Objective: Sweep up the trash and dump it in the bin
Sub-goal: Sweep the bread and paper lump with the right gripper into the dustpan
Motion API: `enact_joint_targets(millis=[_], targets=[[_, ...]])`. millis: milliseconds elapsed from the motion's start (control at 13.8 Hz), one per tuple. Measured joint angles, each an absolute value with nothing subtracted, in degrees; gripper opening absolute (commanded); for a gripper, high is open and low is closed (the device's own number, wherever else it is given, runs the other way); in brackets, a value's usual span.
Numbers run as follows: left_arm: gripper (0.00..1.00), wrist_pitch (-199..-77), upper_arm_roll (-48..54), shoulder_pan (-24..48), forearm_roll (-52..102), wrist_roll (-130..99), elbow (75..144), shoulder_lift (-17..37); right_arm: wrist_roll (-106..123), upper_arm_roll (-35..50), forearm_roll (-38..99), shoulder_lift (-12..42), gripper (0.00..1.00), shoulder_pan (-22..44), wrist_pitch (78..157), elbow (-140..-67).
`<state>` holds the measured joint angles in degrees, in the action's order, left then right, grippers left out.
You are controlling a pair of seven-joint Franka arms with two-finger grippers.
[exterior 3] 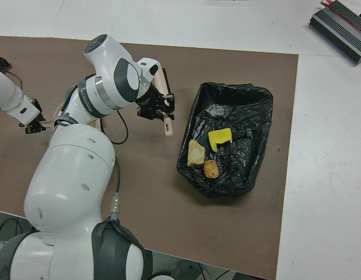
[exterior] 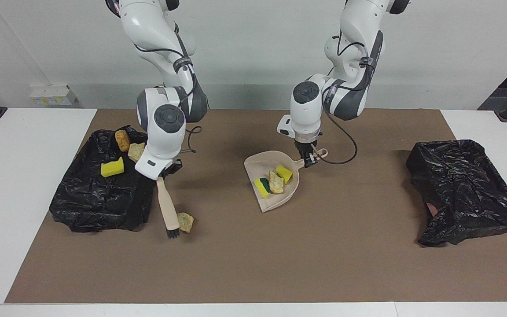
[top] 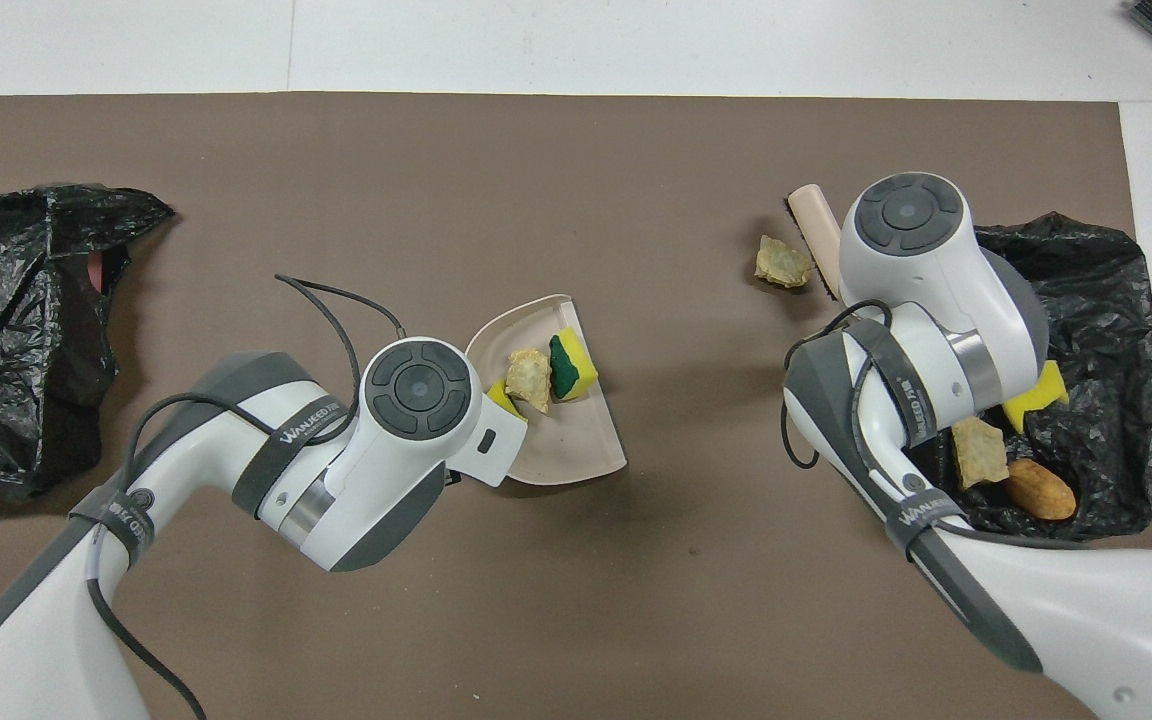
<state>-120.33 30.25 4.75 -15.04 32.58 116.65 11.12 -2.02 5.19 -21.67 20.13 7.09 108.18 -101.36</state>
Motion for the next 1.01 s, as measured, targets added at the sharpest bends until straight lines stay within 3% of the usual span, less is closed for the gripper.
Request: enact_joint_targets(millis=[289, 578, 1011], targets=[[0.0, -120.34, 30.24, 4.75, -15.03, 32.58, 116.65, 11.12, -6.53, 6.6, -15.99, 23.38, 0.0, 8.12, 107.23, -100.79], [0.0, -120.33, 30.24, 4.75, -15.03, 32.61, 116.68, 11.11, -6.69, 13.51, -1.62, 22.26, 0.0, 8.34, 101.36, -100.9], [0.0, -120.3, 30.24, 4.75, -15.03, 32.62, 116.7, 11.11, -5.43, 18.3, 22.85, 19.52, 0.0, 9.27, 103.63, -106.95]])
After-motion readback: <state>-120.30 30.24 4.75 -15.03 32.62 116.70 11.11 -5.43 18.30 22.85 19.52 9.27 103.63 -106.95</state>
